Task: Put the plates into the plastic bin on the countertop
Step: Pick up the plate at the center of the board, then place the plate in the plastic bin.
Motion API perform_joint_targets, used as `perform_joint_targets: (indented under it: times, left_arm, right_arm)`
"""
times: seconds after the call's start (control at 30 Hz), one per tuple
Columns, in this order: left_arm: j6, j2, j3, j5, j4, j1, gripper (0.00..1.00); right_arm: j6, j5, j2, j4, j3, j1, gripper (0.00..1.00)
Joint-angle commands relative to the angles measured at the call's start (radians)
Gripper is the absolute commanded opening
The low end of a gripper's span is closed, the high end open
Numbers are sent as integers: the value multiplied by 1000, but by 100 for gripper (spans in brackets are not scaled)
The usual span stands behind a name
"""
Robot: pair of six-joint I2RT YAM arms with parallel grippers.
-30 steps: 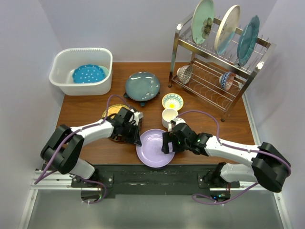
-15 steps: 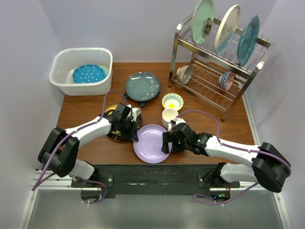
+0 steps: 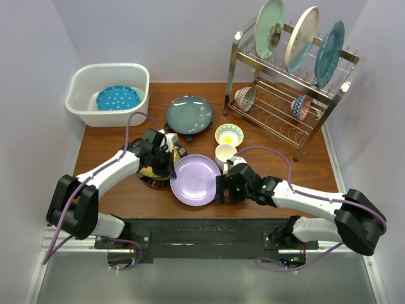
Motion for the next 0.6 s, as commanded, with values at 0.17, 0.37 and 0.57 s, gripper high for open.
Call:
perform_joint_targets:
  times: [0.17,0.37,0.57]
  left_arm:
    - [57,-52,58,-3,-27,72,0]
    - [69,-53,69,-10,-32,103,0]
    - [81,-55,95,-15,-41,136,0]
  right_arm:
    - [-5,0,-5,18,10,2,99]
    - [-8,0,0,20,9,3,99]
    - [-5,-2,1,21,4,2,99]
